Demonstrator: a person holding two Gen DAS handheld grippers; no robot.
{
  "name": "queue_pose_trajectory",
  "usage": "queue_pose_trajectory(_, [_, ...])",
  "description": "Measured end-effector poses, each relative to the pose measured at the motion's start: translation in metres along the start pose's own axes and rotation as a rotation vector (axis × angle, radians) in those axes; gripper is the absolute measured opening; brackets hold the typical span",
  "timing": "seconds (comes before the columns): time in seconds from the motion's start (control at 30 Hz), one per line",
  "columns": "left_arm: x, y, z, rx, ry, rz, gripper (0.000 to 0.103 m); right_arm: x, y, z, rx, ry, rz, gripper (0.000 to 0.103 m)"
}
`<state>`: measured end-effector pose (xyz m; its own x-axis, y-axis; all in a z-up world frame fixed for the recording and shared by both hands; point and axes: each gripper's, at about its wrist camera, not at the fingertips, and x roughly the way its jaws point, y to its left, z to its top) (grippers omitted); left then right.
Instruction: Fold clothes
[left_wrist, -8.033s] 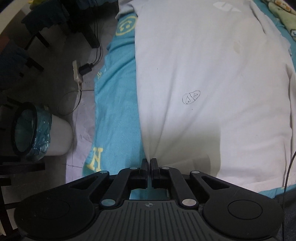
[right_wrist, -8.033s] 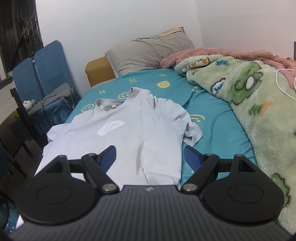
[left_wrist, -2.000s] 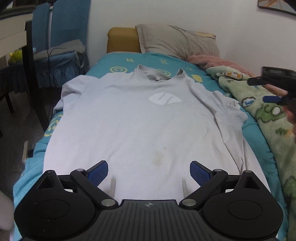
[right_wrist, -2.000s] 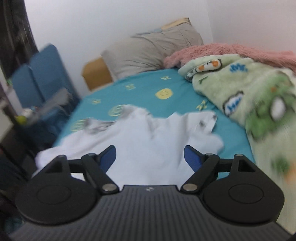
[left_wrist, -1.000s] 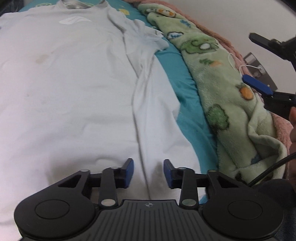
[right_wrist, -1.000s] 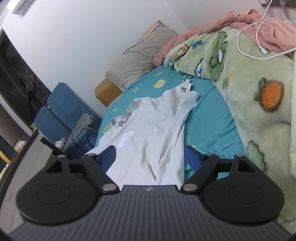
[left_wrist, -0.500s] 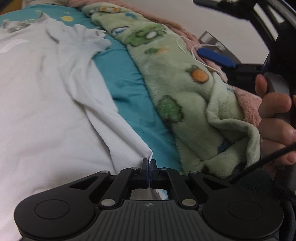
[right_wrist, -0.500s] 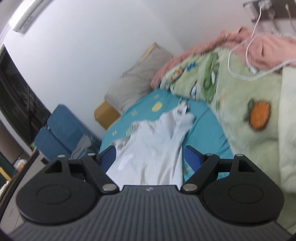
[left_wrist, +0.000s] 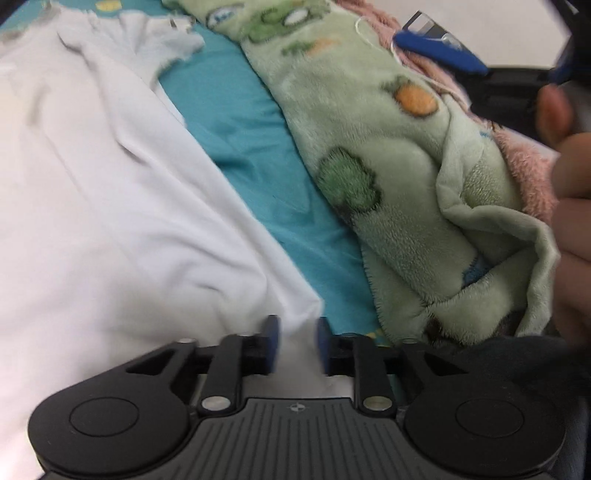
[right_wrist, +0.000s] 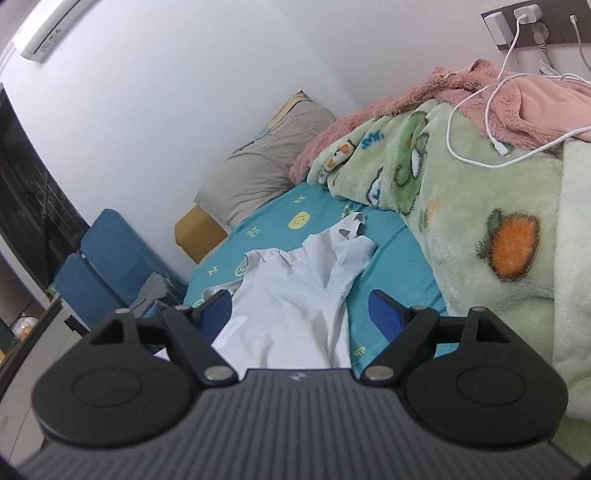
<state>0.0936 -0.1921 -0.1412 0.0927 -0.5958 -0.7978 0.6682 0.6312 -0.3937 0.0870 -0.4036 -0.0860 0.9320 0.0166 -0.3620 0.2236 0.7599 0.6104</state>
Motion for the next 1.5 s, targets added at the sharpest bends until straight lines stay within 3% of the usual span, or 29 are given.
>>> queue_pose_trajectory(0.03, [-0.012, 0.003, -0.001, 0.0, -0.022, 0.038, 0.061, 0.0, -0.001, 0.0, 0.005, -0.001, 0.005, 0.083])
queue_pose_trajectory(0.2, [-0.075, 0.02, -0.011, -0.017, -0.142, 0.206, 0.079, 0.012, -0.004, 0.002, 0.071, 0.039, 0.034, 0.083])
queue_pose_trajectory(0.43, [-0.133, 0.049, -0.027, -0.138, -0.345, 0.293, 0.082, 0.09, -0.018, 0.012, 0.278, 0.176, 0.084, 0.084])
queue_pose_trajectory(0.57, [-0.137, 0.065, -0.021, -0.201, -0.403, 0.322, 0.082, 0.152, -0.038, 0.015, 0.354, 0.173, 0.117, 0.083])
queue_pose_trajectory(0.73, [-0.129, 0.086, -0.016, -0.224, -0.436, 0.377, 0.082, 0.225, -0.071, -0.005, 0.428, 0.187, 0.057, 0.078])
queue_pose_trajectory(0.87, [-0.12, 0.102, -0.011, -0.275, -0.423, 0.379, 0.082, 0.273, -0.09, -0.024, 0.443, 0.237, -0.01, 0.077])
queue_pose_trajectory(0.97, [-0.113, 0.114, -0.008, -0.32, -0.411, 0.365, 0.082, 0.294, -0.09, -0.027, 0.409, 0.23, 0.046, 0.072])
queue_pose_trajectory(1.1, [-0.11, 0.131, -0.005, -0.398, -0.403, 0.34, 0.082, 0.319, -0.088, -0.026, 0.488, 0.207, 0.157, 0.075])
queue_pose_trajectory(1.23, [-0.113, 0.155, -0.004, -0.533, -0.399, 0.268, 0.082, 0.333, -0.088, -0.034, 0.528, 0.102, 0.149, 0.071])
queue_pose_trajectory(1.4, [-0.12, 0.178, 0.004, -0.631, -0.437, 0.241, 0.082, 0.354, -0.073, -0.019, 0.393, 0.028, 0.109, 0.071])
queue_pose_trajectory(1.5, [-0.121, 0.186, 0.008, -0.646, -0.446, 0.245, 0.082, 0.359, -0.061, -0.003, 0.313, 0.017, 0.047, 0.056])
